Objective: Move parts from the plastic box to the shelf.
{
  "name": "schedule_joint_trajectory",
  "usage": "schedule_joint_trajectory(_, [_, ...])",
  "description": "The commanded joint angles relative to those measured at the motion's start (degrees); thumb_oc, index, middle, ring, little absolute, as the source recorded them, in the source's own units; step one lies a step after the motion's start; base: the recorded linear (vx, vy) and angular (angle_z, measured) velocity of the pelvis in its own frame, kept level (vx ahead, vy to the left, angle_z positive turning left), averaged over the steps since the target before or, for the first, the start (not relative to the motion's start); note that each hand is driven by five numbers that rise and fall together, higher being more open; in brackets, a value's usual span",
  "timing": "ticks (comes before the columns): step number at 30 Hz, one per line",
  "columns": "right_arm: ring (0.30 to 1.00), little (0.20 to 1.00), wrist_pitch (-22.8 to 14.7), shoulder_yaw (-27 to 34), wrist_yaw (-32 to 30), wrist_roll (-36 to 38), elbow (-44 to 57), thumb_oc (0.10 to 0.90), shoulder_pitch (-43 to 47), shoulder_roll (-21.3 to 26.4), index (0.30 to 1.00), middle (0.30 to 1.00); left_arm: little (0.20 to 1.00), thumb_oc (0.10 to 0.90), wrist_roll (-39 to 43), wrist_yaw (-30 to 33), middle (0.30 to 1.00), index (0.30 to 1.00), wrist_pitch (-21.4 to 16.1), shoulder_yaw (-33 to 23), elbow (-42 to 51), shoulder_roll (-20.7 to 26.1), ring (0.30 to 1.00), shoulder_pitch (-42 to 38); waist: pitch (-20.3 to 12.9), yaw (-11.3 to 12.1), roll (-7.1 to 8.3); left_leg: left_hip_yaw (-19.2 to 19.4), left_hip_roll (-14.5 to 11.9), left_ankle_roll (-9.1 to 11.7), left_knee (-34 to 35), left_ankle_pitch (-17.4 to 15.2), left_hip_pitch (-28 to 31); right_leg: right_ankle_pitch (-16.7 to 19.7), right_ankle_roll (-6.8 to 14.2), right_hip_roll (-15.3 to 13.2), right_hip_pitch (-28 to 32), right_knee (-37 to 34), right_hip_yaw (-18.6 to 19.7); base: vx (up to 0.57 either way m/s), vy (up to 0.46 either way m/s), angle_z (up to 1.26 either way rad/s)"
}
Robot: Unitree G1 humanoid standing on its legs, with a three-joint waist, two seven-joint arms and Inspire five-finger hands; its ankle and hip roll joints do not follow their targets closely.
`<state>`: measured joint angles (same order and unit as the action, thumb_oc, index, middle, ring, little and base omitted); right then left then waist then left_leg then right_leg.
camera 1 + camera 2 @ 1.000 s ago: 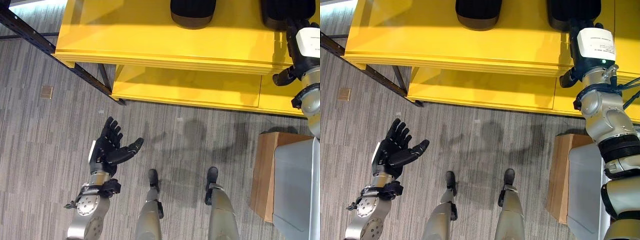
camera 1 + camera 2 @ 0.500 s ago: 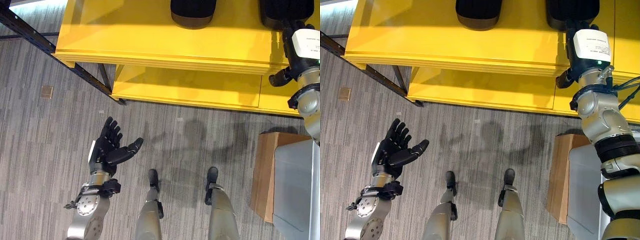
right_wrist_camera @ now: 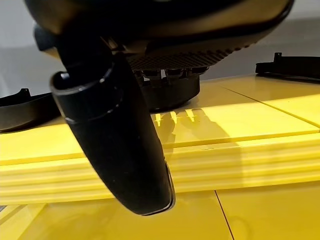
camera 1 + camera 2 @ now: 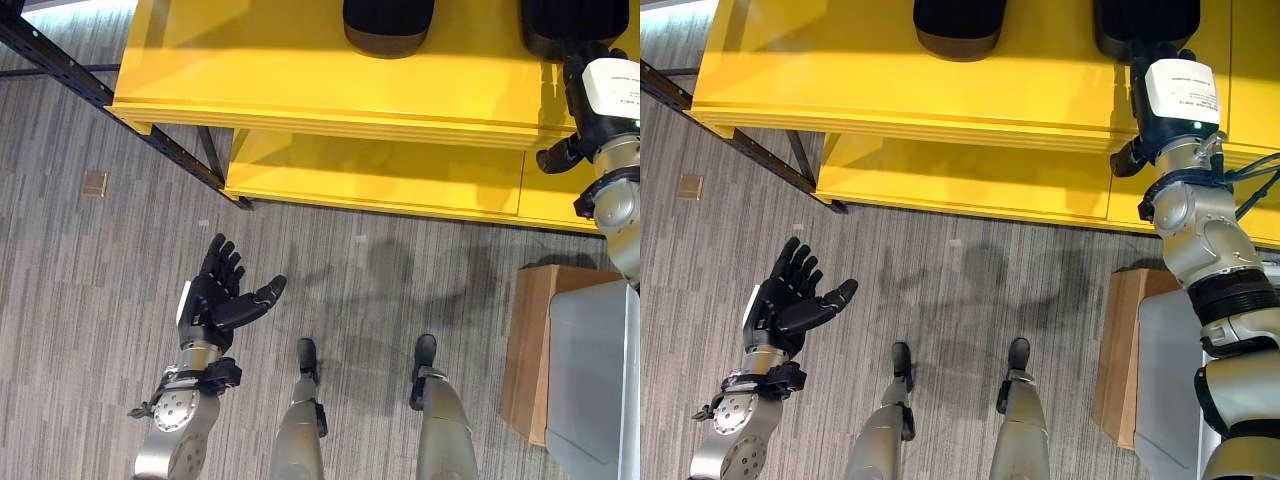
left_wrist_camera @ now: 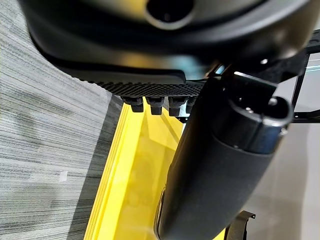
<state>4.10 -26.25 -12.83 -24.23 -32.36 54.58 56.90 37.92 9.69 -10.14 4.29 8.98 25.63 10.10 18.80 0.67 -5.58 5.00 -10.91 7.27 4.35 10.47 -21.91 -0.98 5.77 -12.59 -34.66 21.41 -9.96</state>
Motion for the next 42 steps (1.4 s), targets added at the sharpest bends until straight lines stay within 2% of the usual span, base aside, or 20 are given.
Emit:
schedule_joint_trajectory(1, [1.000,1.000,-0.70,0.72,-5.47,1.07,3.31,0.900,10.60,2.48,1.000,1.000,1.000,0.900,-0.08,0.40,1.000,1.000,-6.60,-3.14,5.67,0.57,1.000,-2.01,-0.82,1.68,1.50,0.21,-2.95,0.42,0.65,-6.07,9.52,2.99,2.12,1.87,-2.55,0.42,-0.35,0.00,0.000,0.00])
schedule_joint_trajectory(18, [1.000,1.000,-2.09,6.96,-5.26,1.34,11.79,0.900,3.27,5.39,1.000,1.000,1.000,0.900,-0.95,-0.25,1.000,1.000,-5.74,-3.01,5.25,1.08,1.000,-2.38,-3.00,0.66,2.65,0.51,-3.14,0.51,0.65,-6.42,11.32,3.46,2.20,2.14,-0.32,-0.51,-0.30,0.00,0.001,0.01])
schedule_joint_trajectory(25, [1.000,1.000,-3.34,14.27,-4.25,1.01,18.02,0.900,-6.55,4.65,1.000,1.000,1.000,0.900,-1.83,-0.74,1.000,1.000,-5.08,-3.45,5.81,0.84,1.000,-2.08,-4.14,-0.05,3.03,0.37,-3.28,0.37,0.65,-6.89,12.43,3.36,2.39,2.30,0.92,-0.54,-0.39,0.00,0.000,0.00])
schedule_joint_trajectory(30, [1.000,1.000,-3.89,21.06,-3.85,1.46,22.24,0.900,-17.06,1.24,1.000,1.000,1.000,0.900,-2.51,-0.76,1.000,1.000,-4.62,-3.46,5.79,0.16,1.000,-2.17,-4.90,-0.86,3.39,0.38,-3.46,0.30,0.65,-7.18,13.73,3.10,2.57,2.35,2.32,-0.32,-0.52,0.00,0.006,0.01])
schedule_joint_trajectory(31, [1.000,1.000,-4.41,23.83,-3.44,1.61,24.55,0.900,-21.84,-1.15,1.000,1.000,1.000,0.900,-2.98,-0.91,1.000,1.000,-4.21,-3.53,6.01,-0.18,1.000,-2.06,-5.42,-1.35,3.62,0.45,-3.59,0.28,0.65,-7.35,14.55,2.87,2.60,2.41,3.36,-0.41,-0.68,0.00,0.000,0.00])
schedule_joint_trajectory(34, [1.000,1.000,-5.03,27.07,-2.65,1.68,27.59,0.900,-27.68,-3.38,1.000,1.000,1.000,0.900,-3.28,-1.24,1.000,1.000,-3.79,-3.28,6.48,-0.25,1.000,-1.84,-5.85,-1.60,4.01,0.48,-3.80,0.42,0.65,-7.43,15.66,2.65,2.59,2.59,5.27,-0.97,-0.93,0.03,-0.001,0.10])
schedule_joint_trajectory(36, [1.000,1.000,-7.07,30.19,-2.03,2.92,32.14,0.900,-34.31,-7.19,1.000,1.000,1.000,0.900,-3.84,-1.69,1.000,1.000,-3.51,-3.48,6.74,-1.04,1.000,-1.36,-7.11,-2.53,4.46,0.93,-4.31,0.79,0.65,-7.29,16.97,2.45,2.56,3.26,7.82,-2.47,-1.22,0.04,-0.027,0.01])
schedule_joint_trajectory(39, [1.000,1.000,-7.40,31.17,-1.47,2.96,34.09,0.900,-36.58,-8.52,1.000,1.000,1.000,0.900,-4.15,-1.71,1.000,1.000,-3.30,-3.41,6.72,-1.06,1.000,-1.02,-7.64,-2.45,4.63,1.19,-4.71,0.92,0.65,-7.19,17.73,2.55,2.52,3.81,8.82,-3.35,-1.30,0.01,-0.012,-0.05])
schedule_joint_trajectory(40, [1.000,1.000,-9.16,33.24,-0.47,4.68,37.51,0.900,-41.12,-11.16,1.000,1.000,1.000,0.900,-4.89,-1.90,1.000,1.000,-3.01,-4.19,6.90,-1.87,1.000,-0.16,-8.71,-3.15,4.78,1.83,-5.58,1.16,0.65,-6.57,18.91,2.08,2.35,4.86,9.67,-3.55,-1.06,0.03,-0.039,-0.15])
schedule_joint_trajectory(42, [1.000,1.000,-11.10,35.27,0.85,7.35,40.42,0.900,-44.94,-12.88,1.000,1.000,1.000,0.900,-5.49,-2.20,1.000,1.000,-2.86,-5.25,6.64,-2.66,1.000,0.74,-9.75,-3.81,4.79,2.40,-6.54,1.31,0.65,-5.83,19.98,1.24,2.04,5.77,10.27,-3.13,-0.82,0.03,-0.066,-0.18])
